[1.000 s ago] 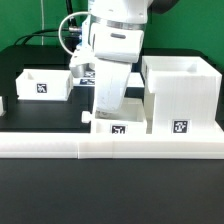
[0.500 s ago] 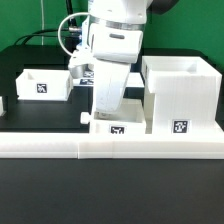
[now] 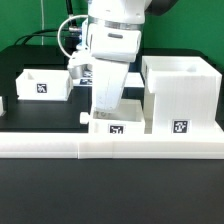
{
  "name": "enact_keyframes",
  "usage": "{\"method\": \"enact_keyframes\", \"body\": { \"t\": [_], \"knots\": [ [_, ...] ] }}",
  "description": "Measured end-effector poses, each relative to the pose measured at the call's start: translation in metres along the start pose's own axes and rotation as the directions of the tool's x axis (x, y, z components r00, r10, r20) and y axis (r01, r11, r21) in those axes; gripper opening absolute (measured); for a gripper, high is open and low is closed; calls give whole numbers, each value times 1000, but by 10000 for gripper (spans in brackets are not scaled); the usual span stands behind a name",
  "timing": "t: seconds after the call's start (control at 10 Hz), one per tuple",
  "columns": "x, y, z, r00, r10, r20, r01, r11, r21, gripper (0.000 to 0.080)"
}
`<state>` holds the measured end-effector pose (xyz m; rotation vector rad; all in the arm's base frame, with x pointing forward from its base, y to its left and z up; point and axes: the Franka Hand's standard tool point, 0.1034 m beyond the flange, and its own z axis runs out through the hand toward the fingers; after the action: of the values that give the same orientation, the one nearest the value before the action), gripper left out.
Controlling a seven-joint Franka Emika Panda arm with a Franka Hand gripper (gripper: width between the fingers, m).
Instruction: Assemble drawer
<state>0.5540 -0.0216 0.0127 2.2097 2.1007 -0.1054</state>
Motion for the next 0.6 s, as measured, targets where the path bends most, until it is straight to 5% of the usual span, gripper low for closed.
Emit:
{"method": "enact_keyframes", "body": {
  "t": [0.6],
  "knots": [
    [-4,0,1,1000,-4,0,4,1000,2,42]
  ]
}}
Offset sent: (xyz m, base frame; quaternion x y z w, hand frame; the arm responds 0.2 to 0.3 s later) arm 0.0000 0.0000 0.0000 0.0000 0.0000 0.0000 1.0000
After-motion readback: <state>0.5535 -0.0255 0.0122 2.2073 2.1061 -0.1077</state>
